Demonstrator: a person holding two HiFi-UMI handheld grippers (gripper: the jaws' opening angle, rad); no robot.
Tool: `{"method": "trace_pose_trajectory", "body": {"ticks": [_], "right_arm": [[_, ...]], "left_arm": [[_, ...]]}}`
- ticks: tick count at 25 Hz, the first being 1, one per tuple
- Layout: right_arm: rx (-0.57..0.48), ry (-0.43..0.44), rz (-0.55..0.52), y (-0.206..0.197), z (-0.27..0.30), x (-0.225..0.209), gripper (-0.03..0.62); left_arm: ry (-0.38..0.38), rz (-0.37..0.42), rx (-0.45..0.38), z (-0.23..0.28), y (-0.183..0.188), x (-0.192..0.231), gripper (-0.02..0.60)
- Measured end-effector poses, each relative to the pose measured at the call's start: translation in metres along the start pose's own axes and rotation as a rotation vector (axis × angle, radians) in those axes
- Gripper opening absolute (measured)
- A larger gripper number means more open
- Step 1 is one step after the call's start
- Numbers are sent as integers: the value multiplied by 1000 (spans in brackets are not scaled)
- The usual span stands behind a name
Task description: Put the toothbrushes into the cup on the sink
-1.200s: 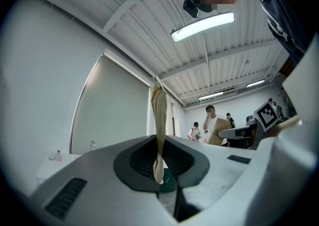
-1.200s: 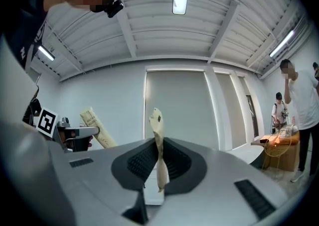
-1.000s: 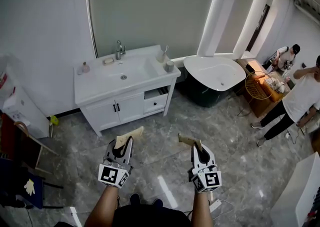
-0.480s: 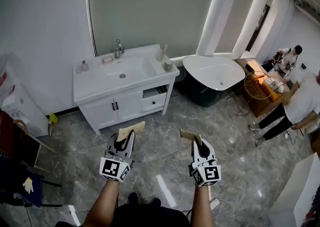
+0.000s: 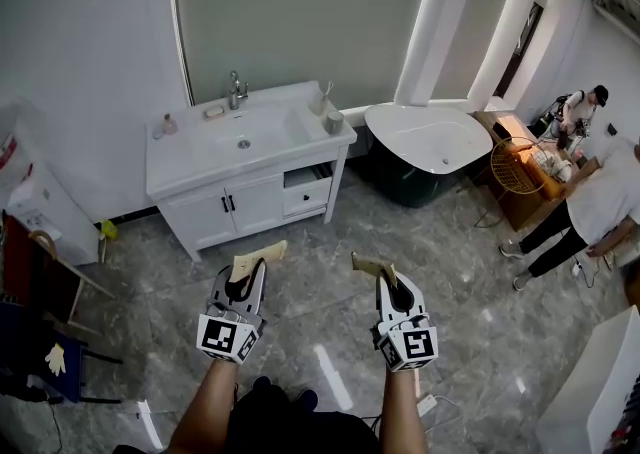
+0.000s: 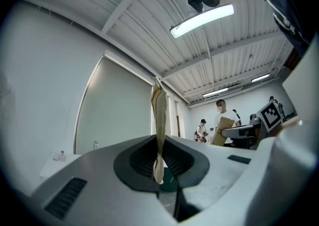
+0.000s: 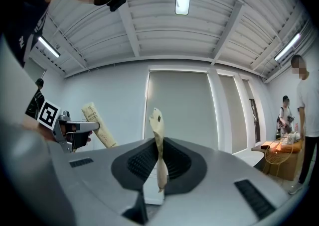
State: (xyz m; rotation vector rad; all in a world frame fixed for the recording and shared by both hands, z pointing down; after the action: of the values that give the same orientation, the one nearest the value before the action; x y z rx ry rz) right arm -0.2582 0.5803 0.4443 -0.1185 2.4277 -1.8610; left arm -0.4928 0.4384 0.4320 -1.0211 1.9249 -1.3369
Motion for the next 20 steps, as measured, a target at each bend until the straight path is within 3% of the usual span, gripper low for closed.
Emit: {"method": "trace_pose_trajectory", "body": {"ticks": [9,20], "right_arm": [[5,16,29,-7,-5,-10,48],[4,30,4,-40,49,-30,48]], "left_arm": [[22,1,9,1,-4,-15,46],[19,-3,-18,53,-43,22,46]]}}
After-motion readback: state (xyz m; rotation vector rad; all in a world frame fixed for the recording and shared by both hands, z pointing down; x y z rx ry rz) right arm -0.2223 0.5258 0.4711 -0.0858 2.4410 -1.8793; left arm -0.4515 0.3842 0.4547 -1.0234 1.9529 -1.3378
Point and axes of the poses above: the fingertips, and each gripper's own axes: z forward along the fingers, x to its left, y out of its top, the point moved 4 cm from there along -z, backward along the fingers, and after that the axes turned 11 degrees about -x, right-handed, at the moved point
